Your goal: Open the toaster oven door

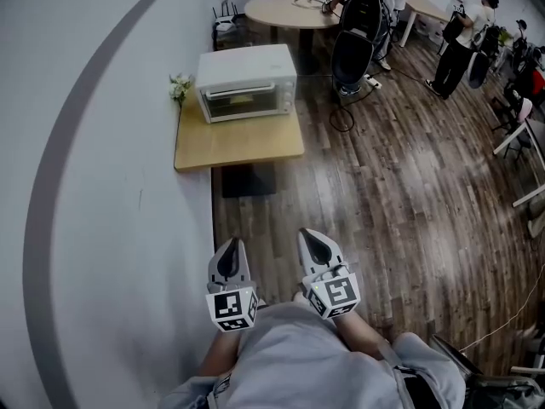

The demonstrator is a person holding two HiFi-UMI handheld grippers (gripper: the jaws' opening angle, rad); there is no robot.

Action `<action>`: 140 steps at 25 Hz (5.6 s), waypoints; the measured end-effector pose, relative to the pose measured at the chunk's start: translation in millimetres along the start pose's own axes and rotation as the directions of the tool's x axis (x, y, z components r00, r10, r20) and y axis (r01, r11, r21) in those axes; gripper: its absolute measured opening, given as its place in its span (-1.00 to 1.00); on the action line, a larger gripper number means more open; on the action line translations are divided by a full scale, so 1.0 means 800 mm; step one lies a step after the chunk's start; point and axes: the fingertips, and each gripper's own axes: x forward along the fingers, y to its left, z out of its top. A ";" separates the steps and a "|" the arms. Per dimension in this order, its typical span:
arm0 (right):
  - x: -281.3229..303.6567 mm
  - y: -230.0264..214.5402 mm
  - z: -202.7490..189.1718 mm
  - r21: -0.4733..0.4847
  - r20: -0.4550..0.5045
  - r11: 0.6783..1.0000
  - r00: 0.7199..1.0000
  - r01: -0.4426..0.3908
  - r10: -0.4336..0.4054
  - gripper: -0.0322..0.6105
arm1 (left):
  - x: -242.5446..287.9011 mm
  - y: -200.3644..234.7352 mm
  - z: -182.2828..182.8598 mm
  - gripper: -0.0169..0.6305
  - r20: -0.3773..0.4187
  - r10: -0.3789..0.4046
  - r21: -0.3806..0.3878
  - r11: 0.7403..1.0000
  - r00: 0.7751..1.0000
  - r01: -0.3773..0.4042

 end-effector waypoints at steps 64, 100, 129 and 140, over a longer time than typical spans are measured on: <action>0.418 -0.116 -0.010 -0.079 -0.135 0.997 0.991 0.005 -0.015 -0.90 | 0.368 0.202 0.072 -0.90 -0.051 0.009 0.084 0.996 0.999 -0.004; 0.686 -0.274 -0.112 -0.447 -0.784 0.638 0.618 -0.627 0.058 -0.45 | 0.703 0.220 0.017 -0.54 -0.666 -0.024 0.620 0.538 0.745 0.572; 0.656 -0.278 -0.147 -0.469 -0.833 0.546 0.553 -0.694 -0.013 -0.64 | 0.684 0.216 -0.024 -0.64 -0.719 0.002 0.604 0.497 0.695 0.623; 0.623 -0.264 -0.164 -0.565 -0.772 0.525 0.632 -0.636 -0.066 -0.65 | 0.650 0.207 -0.045 -0.64 -0.668 0.016 0.637 0.529 0.744 0.561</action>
